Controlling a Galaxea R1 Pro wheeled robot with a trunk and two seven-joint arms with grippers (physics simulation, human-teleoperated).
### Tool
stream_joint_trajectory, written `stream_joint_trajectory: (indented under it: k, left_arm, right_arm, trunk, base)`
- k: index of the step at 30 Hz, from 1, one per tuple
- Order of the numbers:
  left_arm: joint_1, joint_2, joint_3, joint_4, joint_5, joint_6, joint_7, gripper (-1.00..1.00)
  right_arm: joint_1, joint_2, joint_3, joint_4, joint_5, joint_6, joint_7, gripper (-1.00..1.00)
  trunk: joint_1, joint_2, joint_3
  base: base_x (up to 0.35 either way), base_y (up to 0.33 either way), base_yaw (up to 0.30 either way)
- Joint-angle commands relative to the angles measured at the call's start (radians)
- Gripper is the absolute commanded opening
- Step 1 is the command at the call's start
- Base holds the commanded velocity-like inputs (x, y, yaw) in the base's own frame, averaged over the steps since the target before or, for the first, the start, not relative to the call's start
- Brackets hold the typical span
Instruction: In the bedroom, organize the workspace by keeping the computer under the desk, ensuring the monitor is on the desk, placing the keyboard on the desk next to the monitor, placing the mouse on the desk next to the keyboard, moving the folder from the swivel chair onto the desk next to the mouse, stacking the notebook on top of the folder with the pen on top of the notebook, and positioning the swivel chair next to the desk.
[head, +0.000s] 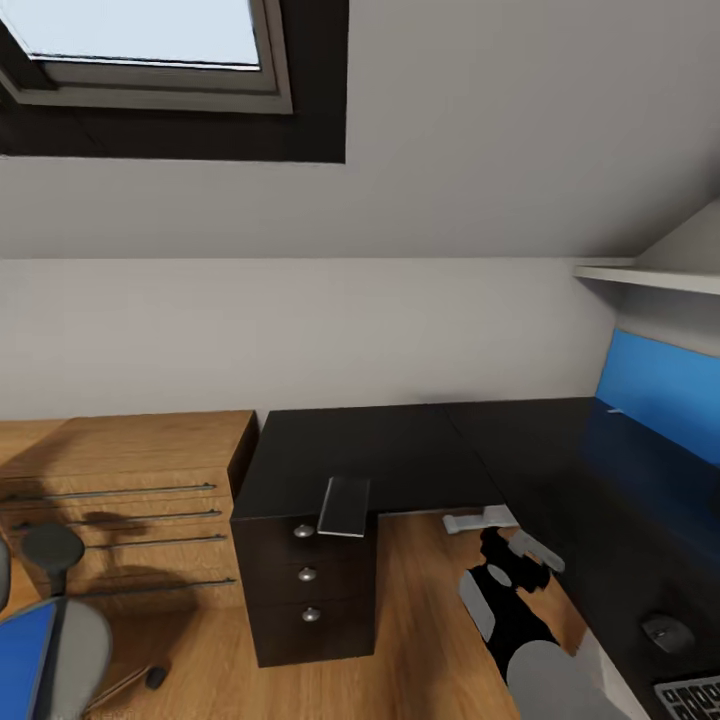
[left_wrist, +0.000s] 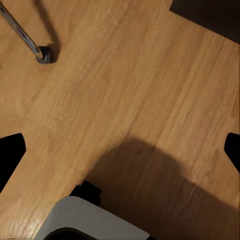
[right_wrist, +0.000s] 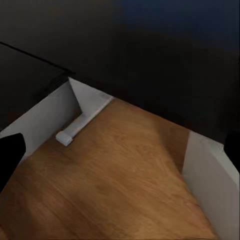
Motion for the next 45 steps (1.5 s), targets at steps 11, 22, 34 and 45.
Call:
stream_joint_trajectory:
  k: [11,22,34,45]
  left_arm:
    - [0.001,0.03,0.005,0.08,0.01,0.005,0.002,1.0]
    - [-0.034,0.004,-0.009,0.158,0.004,-0.03,0.0,1.0]
    - [-0.086,0.008,-0.002,0.093,0.009,-0.01,0.005,1.0]
    - [-0.087,0.007,-0.003,0.089,0.008,-0.01,0.005,1.0]
  right_arm:
    - [0.012,0.046,0.04,0.39,0.07,-0.183,0.046,1.0]
    - [0.09,0.029,0.047,0.527,0.125,-0.276,0.222,1.0]
    - [0.136,0.01,0.046,0.535,0.118,-0.273,0.195,1.0]
    - [0.137,0.01,0.046,0.535,0.12,-0.275,0.219,1.0]
  trunk:
    - [0.0,-0.001,-0.001]
    - [0.0,-0.001,-0.001]
    - [0.012,-0.022,-0.011]
    - [0.054,-0.099,-0.045]
  base:
    - [0.0,0.0,0.28]
    - [0.0,0.0,0.084]
    - [0.0,0.0,0.0]
    - [0.0,0.0,0.038]
